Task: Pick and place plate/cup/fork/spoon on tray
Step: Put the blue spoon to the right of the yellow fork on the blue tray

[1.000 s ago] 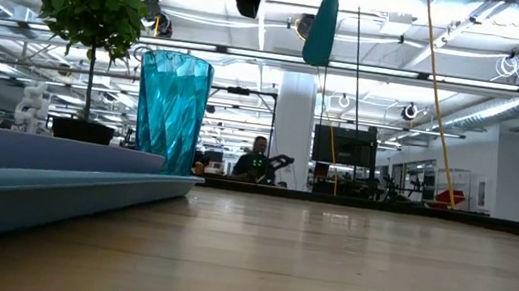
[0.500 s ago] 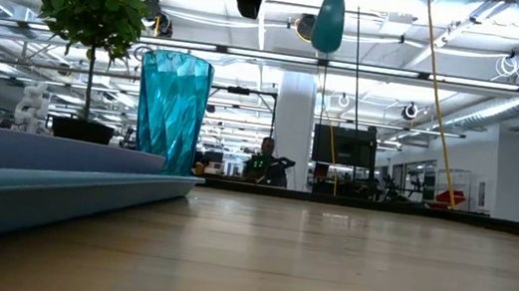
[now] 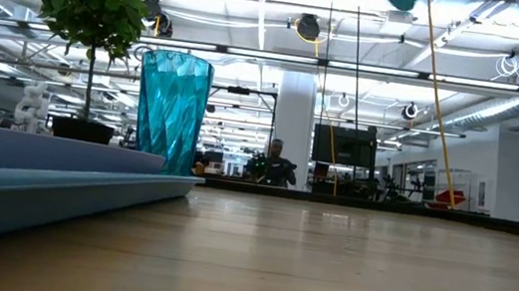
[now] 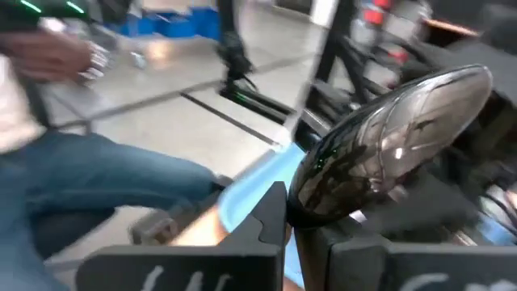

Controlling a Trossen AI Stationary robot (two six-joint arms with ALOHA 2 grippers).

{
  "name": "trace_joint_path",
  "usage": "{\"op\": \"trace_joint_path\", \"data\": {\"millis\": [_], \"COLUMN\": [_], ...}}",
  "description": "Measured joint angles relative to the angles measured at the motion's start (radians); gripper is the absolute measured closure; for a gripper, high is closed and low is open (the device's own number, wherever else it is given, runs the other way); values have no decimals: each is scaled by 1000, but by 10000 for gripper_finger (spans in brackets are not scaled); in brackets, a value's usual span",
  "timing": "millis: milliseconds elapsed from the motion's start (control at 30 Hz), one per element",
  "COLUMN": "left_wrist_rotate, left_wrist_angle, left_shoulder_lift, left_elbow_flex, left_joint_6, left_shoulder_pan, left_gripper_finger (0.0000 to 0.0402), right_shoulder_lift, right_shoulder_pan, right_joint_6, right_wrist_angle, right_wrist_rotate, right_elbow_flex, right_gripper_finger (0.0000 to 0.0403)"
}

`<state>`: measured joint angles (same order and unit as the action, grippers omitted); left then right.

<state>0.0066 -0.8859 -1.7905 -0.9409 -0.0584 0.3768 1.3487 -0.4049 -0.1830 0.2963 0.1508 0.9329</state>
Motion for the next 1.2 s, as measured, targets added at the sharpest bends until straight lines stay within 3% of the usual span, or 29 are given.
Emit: {"op": "trace_joint_path", "data": {"millis": [233, 367, 500, 667, 933, 1200], "left_wrist_rotate": [131, 184, 188, 229, 230, 236], "left_wrist_angle": [1, -1, -7, -57, -52, -60], "left_shoulder_lift": [0, -1, -12, -20, -33, -54], "left_elbow_flex": [0, 0, 0, 0, -1, -1], "left_joint_6": [-8, -3, -4, -4, -16, -29], "left_shoulder_pan": [-43, -49, -45, -42, -43, -50], "left_gripper_finger": [316, 316, 316, 303, 258, 254], "right_shoulder_lift": [10, 26, 53, 105, 140, 140], "right_shoulder_pan": [7, 17, 40, 74, 98, 98], "right_joint_6": [-35, -59, -71, -41, -39, -53], "right_wrist_angle": [57, 82, 108, 180, 227, 244], "right_wrist_rotate": [140, 142, 151, 267, 306, 325], "right_elbow_flex": [0, 0, 0, 0, 0, 0], "right_gripper_finger": [402, 402, 402, 403, 403, 403]}}
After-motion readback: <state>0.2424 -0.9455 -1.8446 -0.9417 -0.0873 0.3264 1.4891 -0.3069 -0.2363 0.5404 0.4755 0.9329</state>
